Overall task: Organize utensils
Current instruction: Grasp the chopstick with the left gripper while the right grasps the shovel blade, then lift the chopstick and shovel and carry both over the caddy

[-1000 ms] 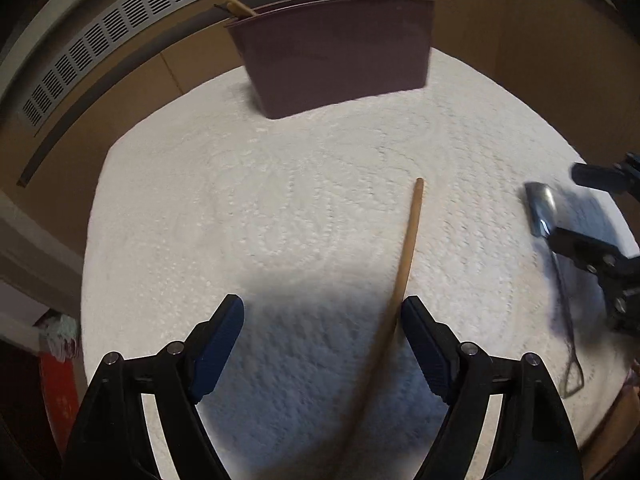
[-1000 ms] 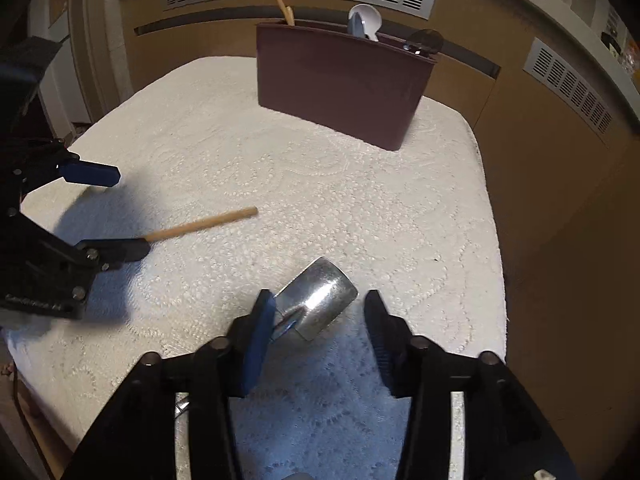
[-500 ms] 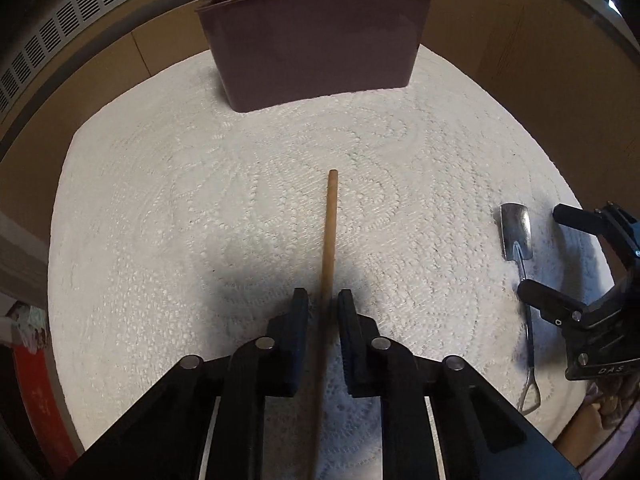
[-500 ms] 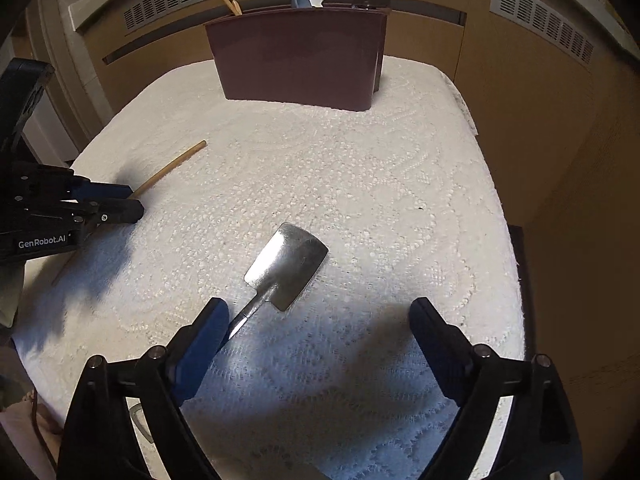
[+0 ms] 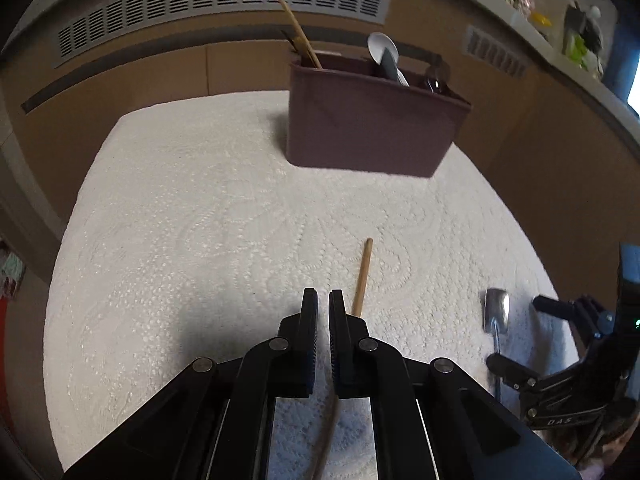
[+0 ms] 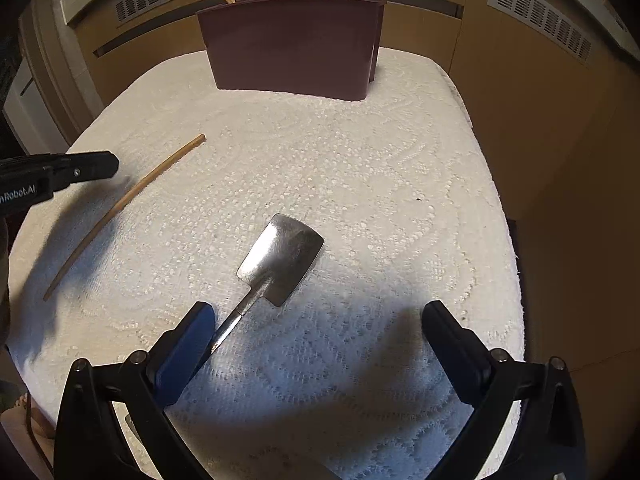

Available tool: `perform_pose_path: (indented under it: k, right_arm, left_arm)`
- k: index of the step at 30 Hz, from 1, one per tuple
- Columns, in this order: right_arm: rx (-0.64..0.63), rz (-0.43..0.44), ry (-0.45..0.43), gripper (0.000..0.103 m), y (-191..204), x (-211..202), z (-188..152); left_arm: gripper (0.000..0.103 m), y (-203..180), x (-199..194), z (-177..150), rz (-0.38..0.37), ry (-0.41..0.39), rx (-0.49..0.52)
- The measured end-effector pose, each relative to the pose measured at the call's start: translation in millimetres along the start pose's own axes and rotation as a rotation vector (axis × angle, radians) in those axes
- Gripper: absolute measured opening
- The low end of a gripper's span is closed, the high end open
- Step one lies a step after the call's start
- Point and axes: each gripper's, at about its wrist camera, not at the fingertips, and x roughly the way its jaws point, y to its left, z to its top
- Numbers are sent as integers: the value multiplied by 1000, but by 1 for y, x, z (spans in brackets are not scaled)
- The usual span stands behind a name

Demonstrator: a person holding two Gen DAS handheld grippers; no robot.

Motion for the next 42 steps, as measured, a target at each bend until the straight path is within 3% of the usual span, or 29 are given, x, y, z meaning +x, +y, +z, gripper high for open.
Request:
perform_pose_path:
  k: [4, 11, 14, 18, 21, 23, 24, 26, 28, 31, 34, 36, 37, 42]
  right_arm:
    - [29, -4, 10, 103, -1, 0, 0]
    - [120, -49, 83, 103, -2, 4, 7]
    - [198, -93, 53, 103, -2, 6, 10]
    - [194, -128, 39, 101, 13, 11, 20]
    - [157, -122, 19, 82, 28, 9, 26]
    - [83, -105, 1, 44, 42, 7, 31]
    - [42, -99, -1, 32, 49, 6, 34]
    - [-3, -74, -9, 29, 55, 3, 37]
    - [-14, -64, -36, 29, 54, -3, 38]
    - [-3, -22, -58, 29, 41, -13, 39]
    - [4, -17, -80, 29, 30, -20, 36]
    - [2, -13, -90, 29, 25, -22, 33]
    - [1, -8, -93, 29, 24, -23, 31]
    - [-11, -1, -125, 29, 20, -26, 28]
  left_arm:
    - [6, 10, -17, 0, -22, -63, -57]
    - [8, 18, -22, -14, 1, -68, -61]
    - [8, 19, -22, -19, 26, -63, -56]
    - [8, 22, -18, -22, 26, -48, -60]
    - [8, 25, -17, -24, 15, -35, -66]
    - [13, 22, -16, -24, 3, -16, -55]
    - [17, 19, -14, -24, -7, 2, -37]
    - [40, 7, -11, -23, -35, 31, 12]
    - [45, -6, -7, -21, -57, 64, 77]
    - [45, -24, 3, -18, -79, 132, 164]
    - [44, -35, 19, -15, -53, 197, 222]
    - [37, -40, 29, -13, -36, 233, 249]
    - [29, -42, 35, -12, -24, 257, 260]
    - [17, -52, 43, -7, -6, 333, 343]
